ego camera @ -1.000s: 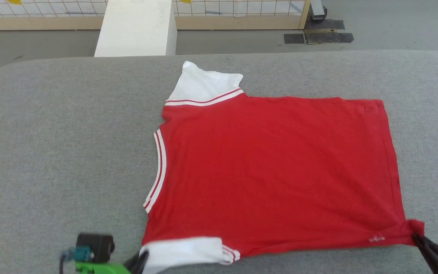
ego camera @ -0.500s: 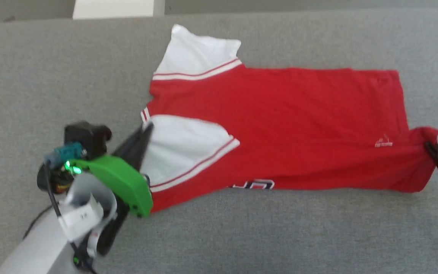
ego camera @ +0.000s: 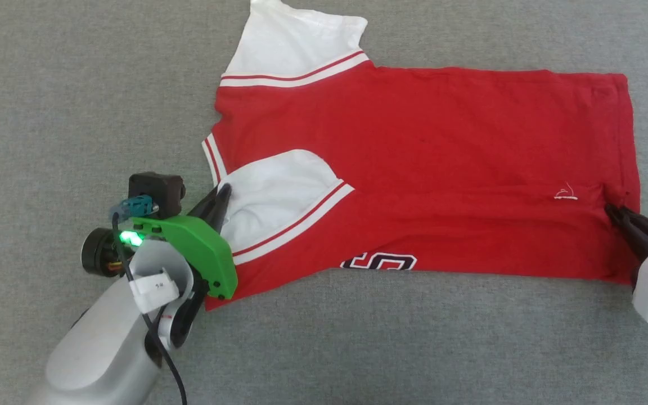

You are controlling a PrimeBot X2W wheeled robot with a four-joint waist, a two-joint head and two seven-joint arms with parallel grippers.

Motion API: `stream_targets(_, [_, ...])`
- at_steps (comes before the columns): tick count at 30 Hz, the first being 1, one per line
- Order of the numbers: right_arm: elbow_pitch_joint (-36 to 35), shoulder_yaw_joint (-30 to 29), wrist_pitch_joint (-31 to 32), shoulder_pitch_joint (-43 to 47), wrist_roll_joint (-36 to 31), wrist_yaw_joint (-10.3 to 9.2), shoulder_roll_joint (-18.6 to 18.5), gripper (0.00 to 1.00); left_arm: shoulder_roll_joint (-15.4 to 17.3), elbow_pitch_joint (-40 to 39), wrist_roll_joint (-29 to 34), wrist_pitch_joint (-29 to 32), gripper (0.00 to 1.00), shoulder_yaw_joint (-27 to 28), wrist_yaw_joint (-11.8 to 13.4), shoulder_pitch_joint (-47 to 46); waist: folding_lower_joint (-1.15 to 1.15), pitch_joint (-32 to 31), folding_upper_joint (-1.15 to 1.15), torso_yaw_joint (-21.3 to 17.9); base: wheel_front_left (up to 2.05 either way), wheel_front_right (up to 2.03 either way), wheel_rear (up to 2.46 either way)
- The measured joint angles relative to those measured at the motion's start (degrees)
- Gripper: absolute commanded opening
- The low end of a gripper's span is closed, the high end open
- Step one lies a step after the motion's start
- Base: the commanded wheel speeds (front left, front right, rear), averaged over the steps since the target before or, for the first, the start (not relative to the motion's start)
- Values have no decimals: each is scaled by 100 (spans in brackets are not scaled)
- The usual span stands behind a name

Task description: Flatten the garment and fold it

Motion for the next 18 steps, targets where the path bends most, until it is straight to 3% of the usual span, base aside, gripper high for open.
stream_targets(1, [54, 0, -25, -28, 26, 0, 2, 100, -34, 69, 1, -43, 45, 3, -7, -41, 0, -2, 0, 11, 0, 0, 0])
stream_targets(3, [148, 19, -91, -84, 45, 0, 2, 100, -137, 211, 1, -191, 100, 16, -12, -112, 0, -32, 0, 23, 0, 0, 0])
stream_targets(8, [164, 70, -191, -85, 148, 0, 12, 100, -248, 288, -66, -679, 100, 256, -45, -93, 0, -231, 0, 15, 0, 0, 0])
stream_targets(11, [62, -142, -323, -7, 178, 0, 75, 100, -240, 24, -129, -1176, 100, 576, 81, 149, 0, -425, 0, -5, 0, 0, 0])
stream_targets(15, [-162, -858, -573, 458, -46, 0, 368, 100, -215, -595, -201, -1895, 100, 865, 302, 945, 0, -742, 0, -32, 0, 0, 0])
stream_targets(18, [-398, -1683, -809, 970, -408, 0, 927, 100, -160, -1051, 45, -2173, 100, 951, 535, 1585, 0, -981, 0, -43, 0, 0, 0])
